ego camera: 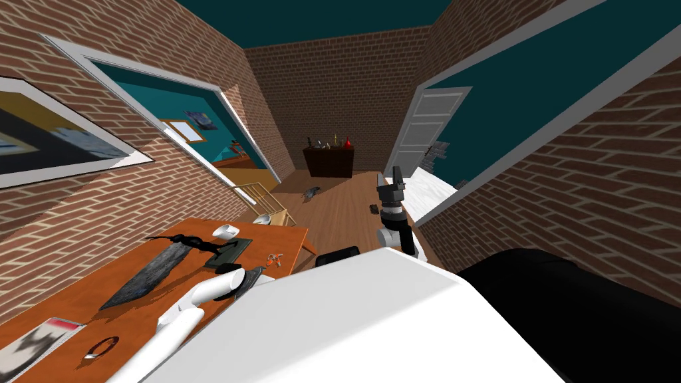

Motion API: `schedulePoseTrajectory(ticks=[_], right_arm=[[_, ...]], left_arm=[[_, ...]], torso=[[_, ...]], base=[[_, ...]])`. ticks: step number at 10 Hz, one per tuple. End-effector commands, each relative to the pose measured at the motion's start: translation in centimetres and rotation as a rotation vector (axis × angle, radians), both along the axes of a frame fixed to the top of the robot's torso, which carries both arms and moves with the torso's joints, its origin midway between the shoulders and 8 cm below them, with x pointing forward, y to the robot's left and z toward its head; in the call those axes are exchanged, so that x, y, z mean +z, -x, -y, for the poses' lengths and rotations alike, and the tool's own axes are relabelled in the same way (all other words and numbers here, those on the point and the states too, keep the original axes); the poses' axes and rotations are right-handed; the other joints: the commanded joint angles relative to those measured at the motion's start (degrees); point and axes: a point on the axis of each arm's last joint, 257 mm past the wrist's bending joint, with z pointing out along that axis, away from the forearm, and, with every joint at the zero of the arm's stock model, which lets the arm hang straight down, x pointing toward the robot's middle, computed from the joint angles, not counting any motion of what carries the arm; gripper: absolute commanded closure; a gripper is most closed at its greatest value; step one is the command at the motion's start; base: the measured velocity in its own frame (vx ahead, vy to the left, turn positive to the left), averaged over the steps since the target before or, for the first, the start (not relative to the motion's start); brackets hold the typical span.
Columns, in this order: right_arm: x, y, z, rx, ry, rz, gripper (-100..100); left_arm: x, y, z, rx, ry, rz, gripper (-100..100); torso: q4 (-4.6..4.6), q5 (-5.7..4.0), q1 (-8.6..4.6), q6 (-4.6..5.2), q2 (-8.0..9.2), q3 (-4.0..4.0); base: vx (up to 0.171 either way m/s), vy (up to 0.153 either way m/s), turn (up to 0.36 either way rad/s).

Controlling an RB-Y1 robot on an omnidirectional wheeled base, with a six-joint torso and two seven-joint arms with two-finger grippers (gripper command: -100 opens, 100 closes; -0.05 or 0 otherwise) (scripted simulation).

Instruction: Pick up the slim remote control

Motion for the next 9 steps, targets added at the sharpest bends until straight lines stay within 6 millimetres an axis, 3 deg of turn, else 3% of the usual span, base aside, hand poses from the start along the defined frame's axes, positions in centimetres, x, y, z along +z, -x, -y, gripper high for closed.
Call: schedulePoseTrajectory(ticks=[1,3,4,8,9], right_arm=[[0.00,0.00,0.00,0.000,0.000,0.000,0],[0.00,0.00,0.00,0.000,0.000,0.000,0],[0.00,0.00,0.00,0.000,0.000,0.000,0],[0.00,0.00,0.00,0.000,0.000,0.000,0],[0.00,0.00,0.00,0.000,0.000,0.000,0]], left_arm=[[-1.01,0.36,0.43,0.007,-0.001,0.003,-100],[-1.07,0.53,0.46,0.009,0.000,0.002,-100],[-1.12,0.53,0.46,0.009,-0.001,0.003,100],[-1.13,0.64,0.41,0.010,-0.001,0.001,100],[-1.13,0.64,0.42,0.010,-0.001,0.001,0]], torso=[[0.00,0.00,0.00,0.00,0.00,0.00],[0.00,0.02,0.10,-0.01,0.01,0.01],[0.01,0.00,0.01,-0.02,0.02,0.01],[0.02,0.01,-0.08,0.04,-0.02,0.00],[0.02,0.00,-0.08,0.04,-0.02,0.00]], base=[[0.008,0.053,-0.060],[0.000,0.041,-0.025],[-0.002,0.006,0.010],[0.000,0.000,0.000],[0.000,0.000,0.000]])
